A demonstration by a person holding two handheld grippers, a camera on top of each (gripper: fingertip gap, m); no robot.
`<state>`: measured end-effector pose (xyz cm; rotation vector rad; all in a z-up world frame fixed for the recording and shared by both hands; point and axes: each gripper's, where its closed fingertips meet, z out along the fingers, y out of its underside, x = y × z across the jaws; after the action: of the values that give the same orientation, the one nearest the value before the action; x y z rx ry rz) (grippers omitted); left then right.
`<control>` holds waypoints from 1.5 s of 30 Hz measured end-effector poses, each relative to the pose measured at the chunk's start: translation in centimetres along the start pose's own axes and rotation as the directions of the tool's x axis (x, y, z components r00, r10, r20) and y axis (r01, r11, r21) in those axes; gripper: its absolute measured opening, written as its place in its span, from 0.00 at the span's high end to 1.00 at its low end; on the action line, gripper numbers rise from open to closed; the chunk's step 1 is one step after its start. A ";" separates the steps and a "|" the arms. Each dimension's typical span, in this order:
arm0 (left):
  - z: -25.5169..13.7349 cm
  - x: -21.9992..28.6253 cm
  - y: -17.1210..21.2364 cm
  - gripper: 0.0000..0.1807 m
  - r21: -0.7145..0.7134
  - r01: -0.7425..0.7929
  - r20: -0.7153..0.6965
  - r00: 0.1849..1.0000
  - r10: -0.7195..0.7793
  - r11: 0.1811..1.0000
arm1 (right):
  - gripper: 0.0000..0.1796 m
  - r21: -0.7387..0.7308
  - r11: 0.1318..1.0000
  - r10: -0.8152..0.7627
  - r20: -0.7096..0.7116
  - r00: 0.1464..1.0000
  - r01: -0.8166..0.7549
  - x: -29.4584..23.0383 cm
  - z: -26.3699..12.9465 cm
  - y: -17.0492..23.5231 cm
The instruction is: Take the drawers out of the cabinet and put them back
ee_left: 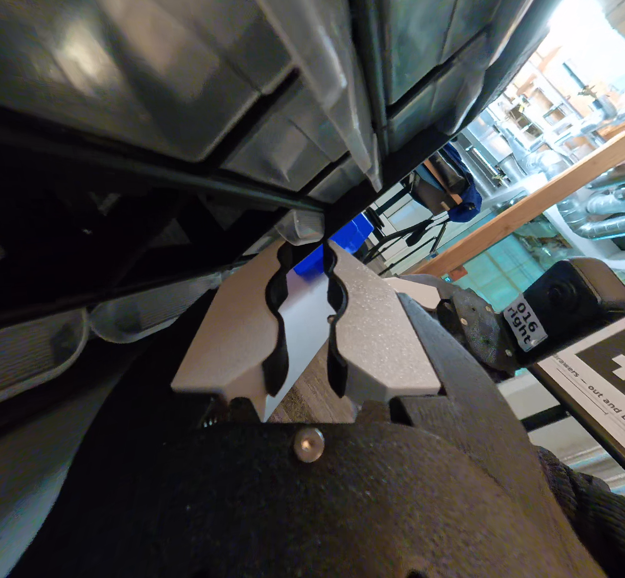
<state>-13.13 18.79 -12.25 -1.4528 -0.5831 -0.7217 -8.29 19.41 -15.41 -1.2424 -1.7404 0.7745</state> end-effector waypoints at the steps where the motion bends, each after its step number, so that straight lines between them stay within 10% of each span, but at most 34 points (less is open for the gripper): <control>1: -0.1 -0.3 0.0 0.96 -0.001 0.001 0.014 1.000 -0.001 1.000 | 0.90 0.000 1.000 0.010 0.002 1.000 -0.010 0.1 0.0 0.0; 13: -0.9 0.2 1.2 1.00 0.021 -0.023 0.007 1.000 0.023 1.000 | 0.91 -0.019 1.000 0.017 0.004 1.000 -0.017 0.2 -0.2 0.4; 24: -0.5 -0.3 0.7 0.84 0.030 0.189 -0.061 0.980 -0.187 0.982 | 0.91 -0.036 0.999 -0.006 0.008 1.000 0.006 0.0 0.1 0.7; 45: -1.2 0.5 -0.2 0.99 0.084 0.299 -0.115 0.951 -0.289 0.951 | 0.91 -0.048 0.999 -0.022 0.009 1.000 0.022 -0.1 0.2 0.8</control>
<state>-13.08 17.58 -11.82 -1.2405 -0.7566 -0.9802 -8.12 19.61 -16.25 -1.2519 -1.7865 0.7300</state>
